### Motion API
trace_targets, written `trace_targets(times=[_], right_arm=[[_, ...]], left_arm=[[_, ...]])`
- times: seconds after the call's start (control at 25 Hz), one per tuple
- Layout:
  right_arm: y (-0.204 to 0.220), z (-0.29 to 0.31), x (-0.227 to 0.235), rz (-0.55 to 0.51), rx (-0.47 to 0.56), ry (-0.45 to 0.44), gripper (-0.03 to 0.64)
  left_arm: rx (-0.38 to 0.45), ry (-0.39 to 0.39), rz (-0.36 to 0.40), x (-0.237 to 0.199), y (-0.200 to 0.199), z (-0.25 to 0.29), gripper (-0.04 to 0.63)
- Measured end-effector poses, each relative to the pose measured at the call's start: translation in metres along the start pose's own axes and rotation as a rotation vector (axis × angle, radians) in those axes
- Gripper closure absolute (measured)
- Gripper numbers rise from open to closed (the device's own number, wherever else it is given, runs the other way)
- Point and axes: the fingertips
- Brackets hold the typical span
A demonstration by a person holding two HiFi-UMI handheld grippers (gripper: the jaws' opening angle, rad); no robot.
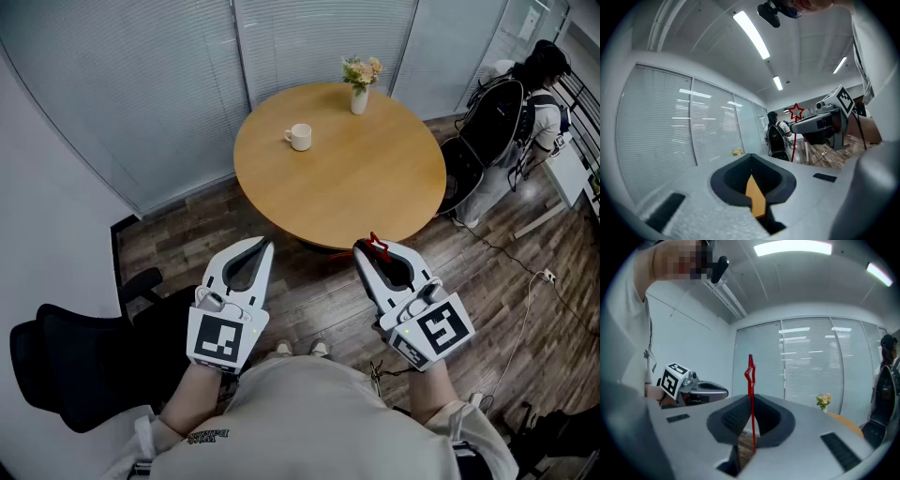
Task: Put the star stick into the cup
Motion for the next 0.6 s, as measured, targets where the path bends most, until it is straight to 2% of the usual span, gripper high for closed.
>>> trace_targets(times=[0.32, 0.6], right_arm=[[0.004, -0.003, 0.001, 0.04, 0.034, 0.008, 0.581], [0.007, -0.001, 0.008, 0.038, 0.033, 0.025, 0.581]], left_arm=[[-0.023, 0.038, 0.018, 0.006, 0.017, 0.005, 0.574], [-0.043, 0.035, 0.03, 0.009, 0.019, 0.009, 0.574]])
Point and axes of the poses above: the fingertips, and each gripper's own axes: z forward along the fingers, x to its right, y out of its underside, and after that the axes turned 13 degrees about -x, right-handed
